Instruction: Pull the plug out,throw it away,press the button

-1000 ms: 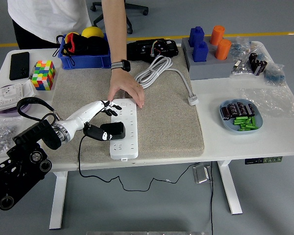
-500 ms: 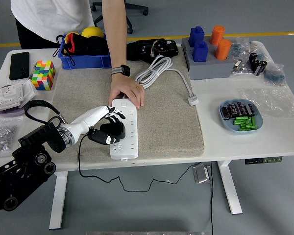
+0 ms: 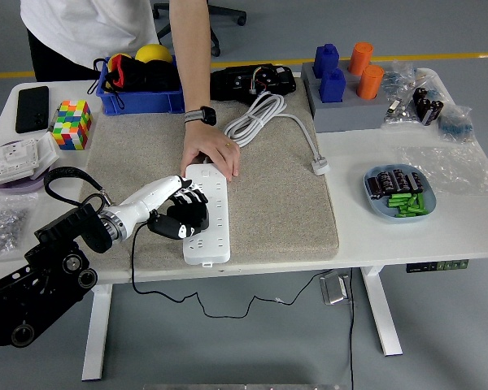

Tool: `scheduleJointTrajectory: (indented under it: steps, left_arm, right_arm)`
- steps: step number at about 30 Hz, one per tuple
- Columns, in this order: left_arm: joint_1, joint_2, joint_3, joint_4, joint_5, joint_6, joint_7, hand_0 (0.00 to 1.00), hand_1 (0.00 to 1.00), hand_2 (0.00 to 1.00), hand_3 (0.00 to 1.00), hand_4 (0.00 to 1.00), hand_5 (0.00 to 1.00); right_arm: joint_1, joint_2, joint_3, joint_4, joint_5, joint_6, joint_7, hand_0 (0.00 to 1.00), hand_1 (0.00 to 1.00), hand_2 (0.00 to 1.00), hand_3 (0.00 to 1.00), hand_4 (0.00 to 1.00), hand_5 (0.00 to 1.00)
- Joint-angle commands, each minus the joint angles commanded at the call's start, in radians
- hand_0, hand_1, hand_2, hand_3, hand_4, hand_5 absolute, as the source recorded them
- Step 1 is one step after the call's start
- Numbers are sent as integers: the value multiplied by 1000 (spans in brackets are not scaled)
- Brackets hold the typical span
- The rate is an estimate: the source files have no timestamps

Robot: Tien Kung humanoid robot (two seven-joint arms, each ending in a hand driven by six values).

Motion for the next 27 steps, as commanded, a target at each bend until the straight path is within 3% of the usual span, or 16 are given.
scheduleJointTrajectory:
  steps: [17,21,27]
  left_arm:
    - [11,13,-63,-51,-70,8,-30,538,424,436,562,665,2]
    - [0,3,-117,0,-78,33,-54,538,424,436,562,665,2]
    - [-36,-1,-152,157,-43,52,-60,546,423,436,562,664,2]
  right_arm:
    - [1,0,-1,-1,0,0,0,785,744,738,742,787,759]
    - [3,-1,-4,-1,1,0,0,785,744,738,742,787,759]
    - [5,-5,-8,-1,2,0,0,785,743,738,742,786,757]
